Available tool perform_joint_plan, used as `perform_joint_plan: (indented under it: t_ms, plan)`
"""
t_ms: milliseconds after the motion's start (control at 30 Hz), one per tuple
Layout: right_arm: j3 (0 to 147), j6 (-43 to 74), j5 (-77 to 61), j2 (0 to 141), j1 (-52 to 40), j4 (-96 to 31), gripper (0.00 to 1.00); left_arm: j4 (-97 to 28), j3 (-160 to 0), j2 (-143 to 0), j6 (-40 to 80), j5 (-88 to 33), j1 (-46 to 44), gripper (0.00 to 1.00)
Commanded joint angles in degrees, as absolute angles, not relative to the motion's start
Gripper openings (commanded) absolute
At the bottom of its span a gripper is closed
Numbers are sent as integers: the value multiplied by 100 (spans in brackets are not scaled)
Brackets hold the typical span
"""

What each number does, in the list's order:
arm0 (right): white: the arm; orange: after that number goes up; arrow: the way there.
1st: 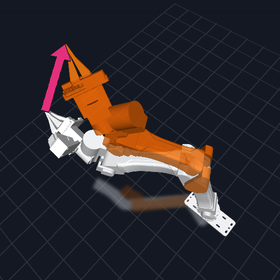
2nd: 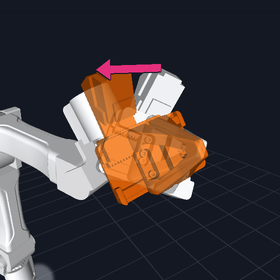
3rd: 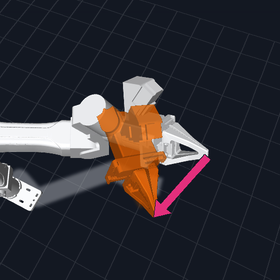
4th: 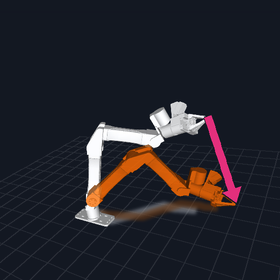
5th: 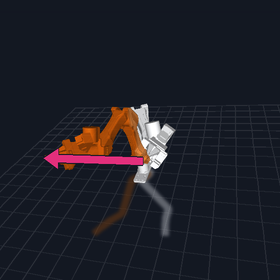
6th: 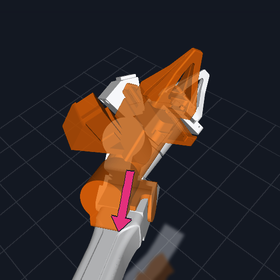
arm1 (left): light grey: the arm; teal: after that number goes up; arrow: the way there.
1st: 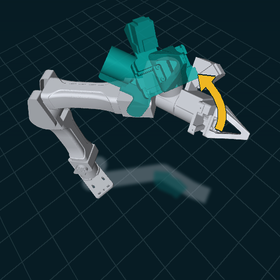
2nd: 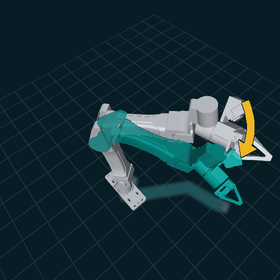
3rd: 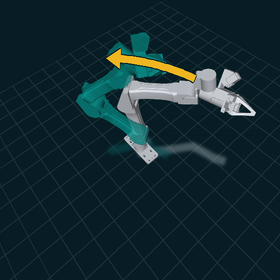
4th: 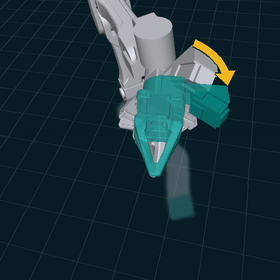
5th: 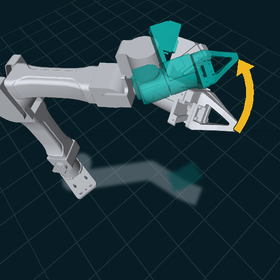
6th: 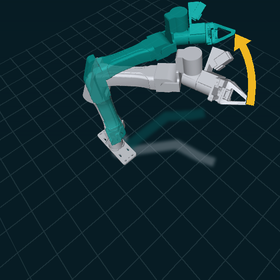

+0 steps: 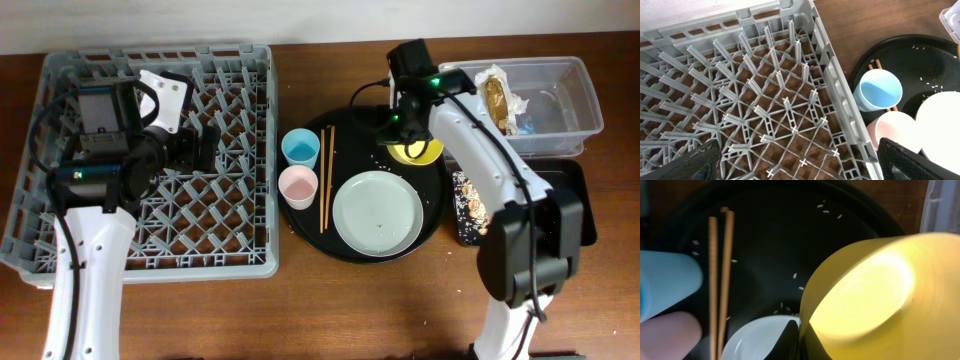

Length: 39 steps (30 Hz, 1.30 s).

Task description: Sort waste into correct bins and load items into the dishwasher rack

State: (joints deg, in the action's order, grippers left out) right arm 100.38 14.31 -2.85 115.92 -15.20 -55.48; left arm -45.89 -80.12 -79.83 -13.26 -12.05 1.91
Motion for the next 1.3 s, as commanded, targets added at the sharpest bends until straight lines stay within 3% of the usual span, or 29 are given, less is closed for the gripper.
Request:
perform_joint_plan:
  t_ms: [0, 167, 200, 300, 367, 667, 933, 1267]
  plan:
    - [10116, 1376, -58, 11959, -1535, -5341, 4, -4595, -8062, -8156, -1116, -1341, 204, 99]
    - [10114, 1297, -84, 12280, -1549, -5269, 5, -4591, -8062, -8420, -1116, -1551, 202, 99]
    - [10116, 1267, -84, 12285, -1562, -5269, 10, -4591, -8062, -8462, -1116, -1551, 202, 99]
    - [10116, 1245, -110, 12285, -1614, -5269, 38, -4591, -8062, -8519, -1116, -1551, 202, 99]
    - [10147, 1247, -480, 12283, -1621, -5323, 46, -4584, -8062, -8530, -1066, -1551, 202, 99]
    - [12189, 1249, -1761, 12283, -1625, -7100, 46, -4547, -8062, -8530, -816, -1573, 202, 99]
    - [11972, 1907, -1846, 12317, -2497, -7201, 26, -4550, -8062, -8530, -565, -1568, 204, 99]
    - [11142, 2567, -1282, 12317, -3122, -6761, 25, -4554, -8062, -8532, -561, -1570, 202, 99]
